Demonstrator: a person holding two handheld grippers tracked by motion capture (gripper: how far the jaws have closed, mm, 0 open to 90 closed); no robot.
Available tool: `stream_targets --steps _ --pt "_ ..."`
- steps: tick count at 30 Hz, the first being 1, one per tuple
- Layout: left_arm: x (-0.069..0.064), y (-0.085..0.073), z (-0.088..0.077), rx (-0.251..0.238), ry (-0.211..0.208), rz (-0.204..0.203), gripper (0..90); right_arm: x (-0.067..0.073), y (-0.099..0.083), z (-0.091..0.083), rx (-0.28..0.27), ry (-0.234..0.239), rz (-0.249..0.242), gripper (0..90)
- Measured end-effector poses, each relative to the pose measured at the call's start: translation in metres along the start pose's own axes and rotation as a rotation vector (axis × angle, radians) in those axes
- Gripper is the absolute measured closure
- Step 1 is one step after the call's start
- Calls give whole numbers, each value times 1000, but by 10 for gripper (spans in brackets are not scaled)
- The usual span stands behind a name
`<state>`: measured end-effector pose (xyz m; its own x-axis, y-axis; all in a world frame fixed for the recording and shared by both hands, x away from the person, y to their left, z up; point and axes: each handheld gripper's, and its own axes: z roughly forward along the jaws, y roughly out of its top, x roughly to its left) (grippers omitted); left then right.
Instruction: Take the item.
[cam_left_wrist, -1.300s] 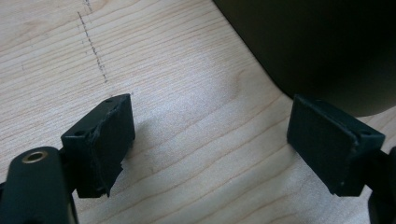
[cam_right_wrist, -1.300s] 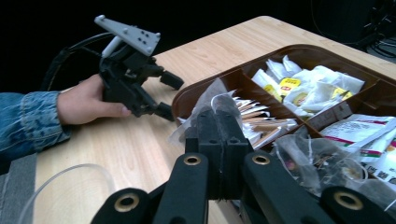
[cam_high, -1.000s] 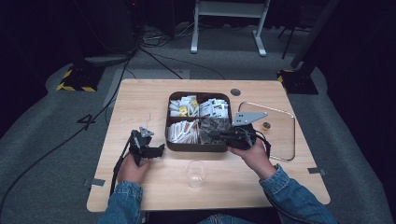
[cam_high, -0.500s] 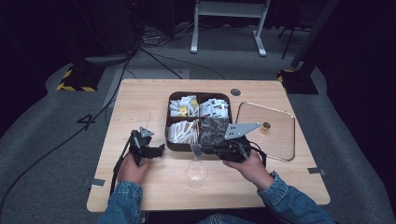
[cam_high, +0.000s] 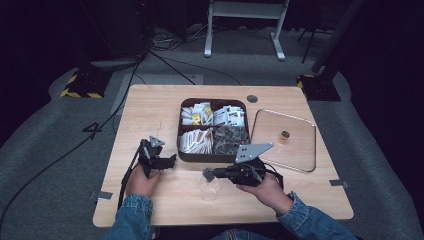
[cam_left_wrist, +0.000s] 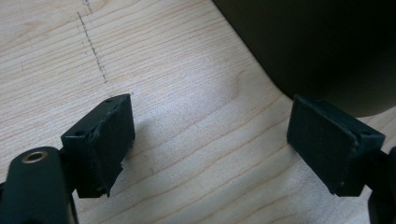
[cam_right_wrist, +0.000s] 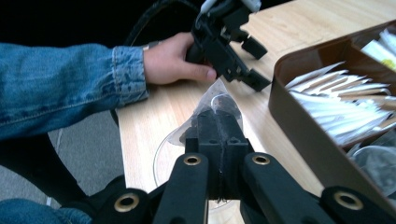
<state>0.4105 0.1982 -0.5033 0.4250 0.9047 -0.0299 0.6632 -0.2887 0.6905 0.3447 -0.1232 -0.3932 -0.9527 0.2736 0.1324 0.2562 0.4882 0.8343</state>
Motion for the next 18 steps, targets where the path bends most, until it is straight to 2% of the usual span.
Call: stream_targets --steps 18 --pt "0 0 0 0 -1 0 157 8 -13 16 72 23 4 899"
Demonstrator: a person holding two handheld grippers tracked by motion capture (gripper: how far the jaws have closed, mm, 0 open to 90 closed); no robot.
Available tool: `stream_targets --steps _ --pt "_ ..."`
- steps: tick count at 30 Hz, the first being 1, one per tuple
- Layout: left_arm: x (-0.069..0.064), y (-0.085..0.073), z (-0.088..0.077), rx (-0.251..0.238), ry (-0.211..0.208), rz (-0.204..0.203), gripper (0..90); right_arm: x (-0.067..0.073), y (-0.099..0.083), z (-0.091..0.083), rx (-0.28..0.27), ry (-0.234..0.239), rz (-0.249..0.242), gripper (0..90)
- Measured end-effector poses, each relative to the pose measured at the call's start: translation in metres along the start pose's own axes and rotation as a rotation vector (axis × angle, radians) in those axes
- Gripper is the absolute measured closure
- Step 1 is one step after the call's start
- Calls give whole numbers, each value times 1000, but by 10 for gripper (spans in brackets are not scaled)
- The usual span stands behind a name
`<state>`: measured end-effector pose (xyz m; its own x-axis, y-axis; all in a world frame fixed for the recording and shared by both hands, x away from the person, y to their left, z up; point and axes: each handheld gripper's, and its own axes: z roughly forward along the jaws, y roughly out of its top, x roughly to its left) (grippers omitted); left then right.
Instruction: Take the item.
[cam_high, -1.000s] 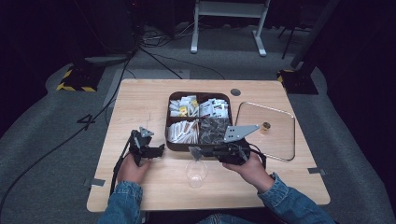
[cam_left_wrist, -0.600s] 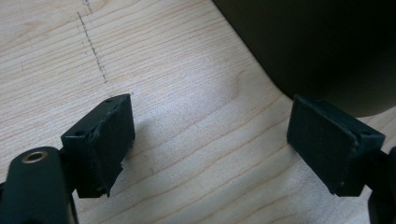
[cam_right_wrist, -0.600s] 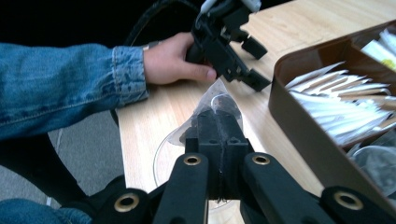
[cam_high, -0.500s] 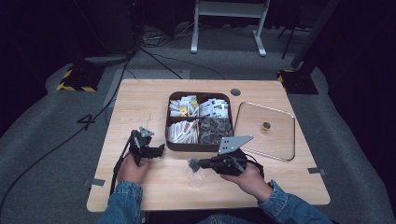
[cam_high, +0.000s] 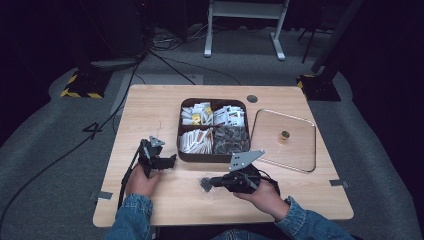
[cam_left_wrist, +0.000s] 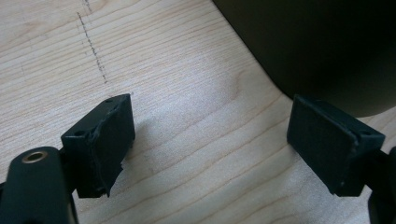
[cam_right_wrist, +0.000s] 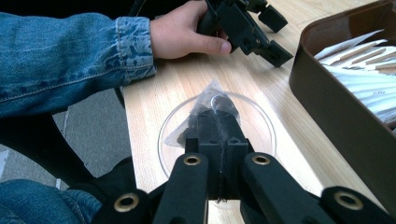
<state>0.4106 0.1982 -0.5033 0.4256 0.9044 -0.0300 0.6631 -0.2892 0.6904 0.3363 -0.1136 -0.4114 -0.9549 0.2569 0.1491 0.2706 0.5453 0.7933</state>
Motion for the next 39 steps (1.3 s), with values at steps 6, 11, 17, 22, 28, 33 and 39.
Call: stream_targets --steps 6,11,17,22,28,33,39 --pt "0 0 0 0 0 0 157 -1 -1 1 14 -3 5 878" --pt "0 0 0 0 0 0 157 0 0 1 3 2 20 766" --pt "0 0 0 0 0 0 157 -4 1 -2 -18 2 41 690" --pt "0 0 0 1 -1 2 157 -7 2 -4 -26 2 55 652" --pt "0 0 0 1 -1 2 157 -12 8 -14 -62 -17 51 602" --pt "0 0 0 1 -1 2 157 -21 12 -33 -109 -49 71 590" --pt "0 0 0 1 -1 2 157 -30 13 -46 -143 -88 86 570"
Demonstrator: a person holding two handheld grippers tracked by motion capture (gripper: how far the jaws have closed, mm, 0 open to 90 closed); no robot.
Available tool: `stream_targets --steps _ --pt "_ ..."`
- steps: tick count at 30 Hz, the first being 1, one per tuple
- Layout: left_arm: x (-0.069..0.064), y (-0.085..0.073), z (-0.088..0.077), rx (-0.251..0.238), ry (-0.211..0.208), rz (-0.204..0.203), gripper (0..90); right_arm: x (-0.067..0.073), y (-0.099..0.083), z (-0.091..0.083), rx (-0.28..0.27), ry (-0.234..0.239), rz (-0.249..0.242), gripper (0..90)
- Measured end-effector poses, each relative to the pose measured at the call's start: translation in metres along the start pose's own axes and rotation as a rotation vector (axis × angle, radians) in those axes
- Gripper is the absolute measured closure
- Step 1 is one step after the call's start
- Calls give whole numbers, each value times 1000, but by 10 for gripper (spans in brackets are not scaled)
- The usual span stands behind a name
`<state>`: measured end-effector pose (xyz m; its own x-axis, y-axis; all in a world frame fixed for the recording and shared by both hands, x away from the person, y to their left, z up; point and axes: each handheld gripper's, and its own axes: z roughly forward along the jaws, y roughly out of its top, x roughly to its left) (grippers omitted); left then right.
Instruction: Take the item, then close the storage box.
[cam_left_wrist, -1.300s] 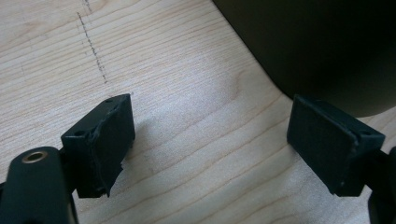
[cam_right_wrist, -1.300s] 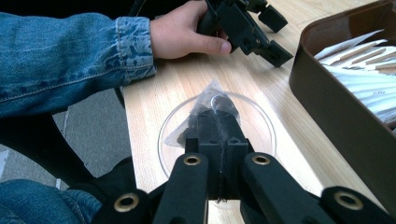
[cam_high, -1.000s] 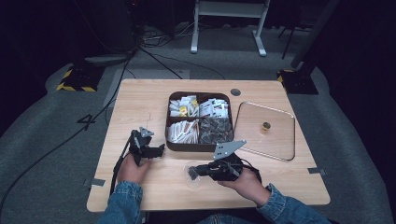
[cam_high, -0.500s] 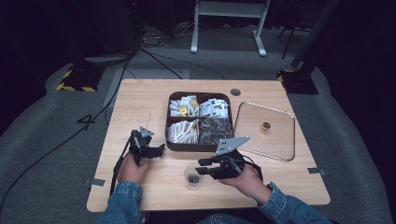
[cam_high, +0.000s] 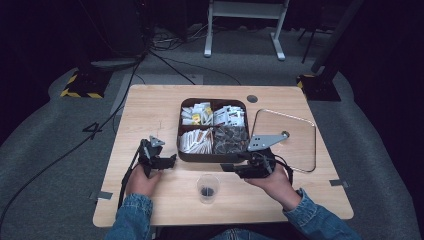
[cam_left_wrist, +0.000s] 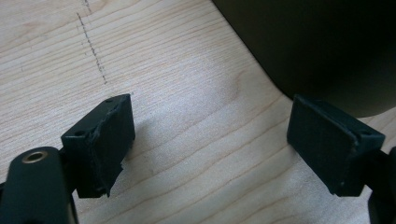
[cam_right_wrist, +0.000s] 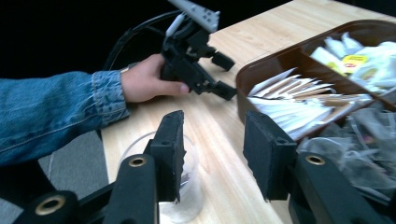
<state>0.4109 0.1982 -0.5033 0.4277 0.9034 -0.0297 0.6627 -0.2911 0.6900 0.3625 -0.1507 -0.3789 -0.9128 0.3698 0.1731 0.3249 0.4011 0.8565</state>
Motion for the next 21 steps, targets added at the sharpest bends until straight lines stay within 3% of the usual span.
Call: stream_targets --steps 10,17,21 --pt "0 0 0 1 0 1 157 -25 1 -22 -56 -107 39 525" --pt "0 0 0 1 0 0 157 -47 3 -43 -93 -226 64 509" --pt "0 0 0 1 0 1 157 -62 -2 -54 -107 -281 107 494"
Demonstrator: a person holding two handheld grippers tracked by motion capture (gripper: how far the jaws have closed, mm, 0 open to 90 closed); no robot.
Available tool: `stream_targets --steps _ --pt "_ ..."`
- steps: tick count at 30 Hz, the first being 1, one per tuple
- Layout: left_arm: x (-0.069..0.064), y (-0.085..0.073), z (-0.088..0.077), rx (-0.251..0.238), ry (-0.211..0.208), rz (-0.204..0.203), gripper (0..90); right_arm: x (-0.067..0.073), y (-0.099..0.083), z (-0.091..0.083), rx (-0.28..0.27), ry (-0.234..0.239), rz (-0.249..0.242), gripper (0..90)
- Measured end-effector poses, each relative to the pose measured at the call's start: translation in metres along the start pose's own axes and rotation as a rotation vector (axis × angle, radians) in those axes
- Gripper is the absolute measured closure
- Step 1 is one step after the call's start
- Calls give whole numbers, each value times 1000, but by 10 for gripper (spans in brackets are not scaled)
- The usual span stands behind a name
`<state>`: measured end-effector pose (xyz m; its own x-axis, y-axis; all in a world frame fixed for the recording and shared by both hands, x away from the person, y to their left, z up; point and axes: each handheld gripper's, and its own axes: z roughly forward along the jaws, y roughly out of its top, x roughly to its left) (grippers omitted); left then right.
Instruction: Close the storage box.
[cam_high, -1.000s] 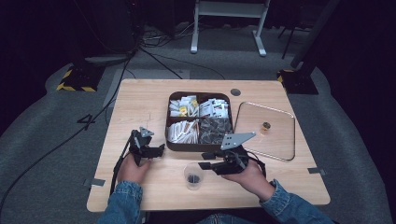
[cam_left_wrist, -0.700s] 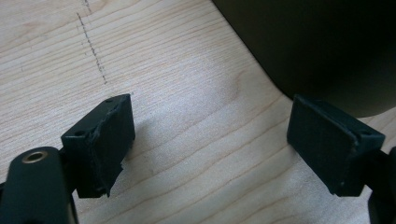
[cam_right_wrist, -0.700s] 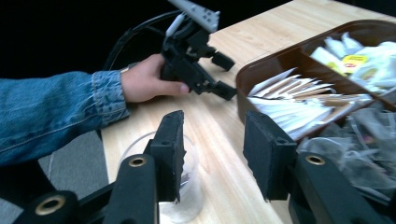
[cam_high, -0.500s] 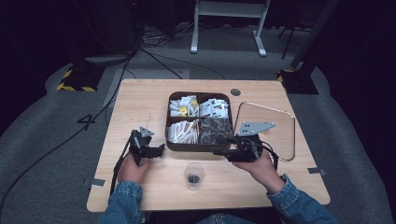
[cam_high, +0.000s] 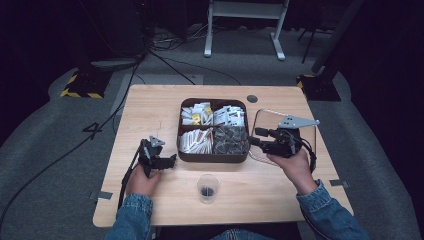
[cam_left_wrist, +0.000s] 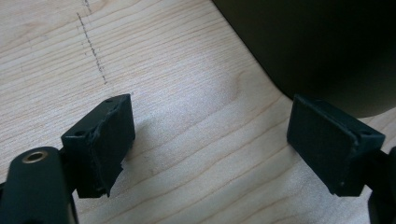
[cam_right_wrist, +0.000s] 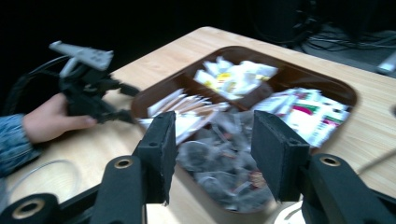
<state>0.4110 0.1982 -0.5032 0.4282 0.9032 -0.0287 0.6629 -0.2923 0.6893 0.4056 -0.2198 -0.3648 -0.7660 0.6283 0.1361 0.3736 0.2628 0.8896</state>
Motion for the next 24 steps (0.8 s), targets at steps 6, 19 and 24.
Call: stream_targets --steps 6,19,24 --pt "0 0 0 -1 1 -2 157 -29 -7 -2 8 -101 27 457" --pt "0 0 0 0 1 -1 157 -80 -29 2 51 -253 81 402" --pt "0 0 0 -1 1 -2 157 -99 -40 2 71 -298 119 415"
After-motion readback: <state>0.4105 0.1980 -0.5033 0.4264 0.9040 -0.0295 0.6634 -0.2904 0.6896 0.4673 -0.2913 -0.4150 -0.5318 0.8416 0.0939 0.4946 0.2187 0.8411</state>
